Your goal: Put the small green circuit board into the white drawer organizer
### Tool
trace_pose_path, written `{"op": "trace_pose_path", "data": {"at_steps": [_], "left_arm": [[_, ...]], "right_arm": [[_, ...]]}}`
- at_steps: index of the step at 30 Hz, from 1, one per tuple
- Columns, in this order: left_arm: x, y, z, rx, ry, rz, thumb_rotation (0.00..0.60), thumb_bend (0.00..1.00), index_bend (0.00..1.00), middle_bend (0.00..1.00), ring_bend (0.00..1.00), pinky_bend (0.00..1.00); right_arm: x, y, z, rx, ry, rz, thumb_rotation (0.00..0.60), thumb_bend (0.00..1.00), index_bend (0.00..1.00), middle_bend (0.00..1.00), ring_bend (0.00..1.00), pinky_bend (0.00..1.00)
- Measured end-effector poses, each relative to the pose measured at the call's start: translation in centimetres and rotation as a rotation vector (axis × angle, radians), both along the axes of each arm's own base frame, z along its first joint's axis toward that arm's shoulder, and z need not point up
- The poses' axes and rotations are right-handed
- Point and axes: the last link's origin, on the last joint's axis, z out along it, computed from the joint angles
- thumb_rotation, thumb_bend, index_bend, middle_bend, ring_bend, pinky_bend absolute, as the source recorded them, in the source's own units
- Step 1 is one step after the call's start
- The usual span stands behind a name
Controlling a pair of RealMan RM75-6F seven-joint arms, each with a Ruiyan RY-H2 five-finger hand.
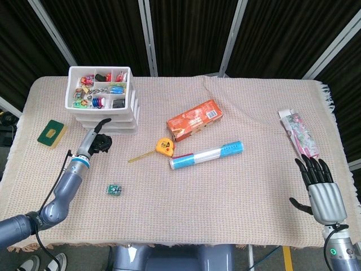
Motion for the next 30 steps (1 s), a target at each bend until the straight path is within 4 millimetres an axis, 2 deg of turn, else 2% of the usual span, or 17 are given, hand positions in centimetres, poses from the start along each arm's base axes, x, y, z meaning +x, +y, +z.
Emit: {"op": "trace_pose_path", "data": {"at_steps": [17, 30], "left_arm": [[-0.2, -0.5, -0.2, -0.007, -0.012, -0.018, 0.600, 0.95, 0.20, 0.81, 0.81, 0.62], [-0.4, -2.6, 0.0, -0.014, -0.027, -0.060, 0.600, 0.95, 0.21, 0.81, 0.81, 0.62]], "right_arm": [[0.0, 0.0, 0.0, 0.000, 0.000, -0.002, 0.600, 0.01, 0.01, 0.00, 0.00, 0.00], [0.0, 0.1, 0.0, -0.004, 0.002, -0.002, 0.600, 0.01, 0.01, 0.00, 0.00, 0.00]]}}
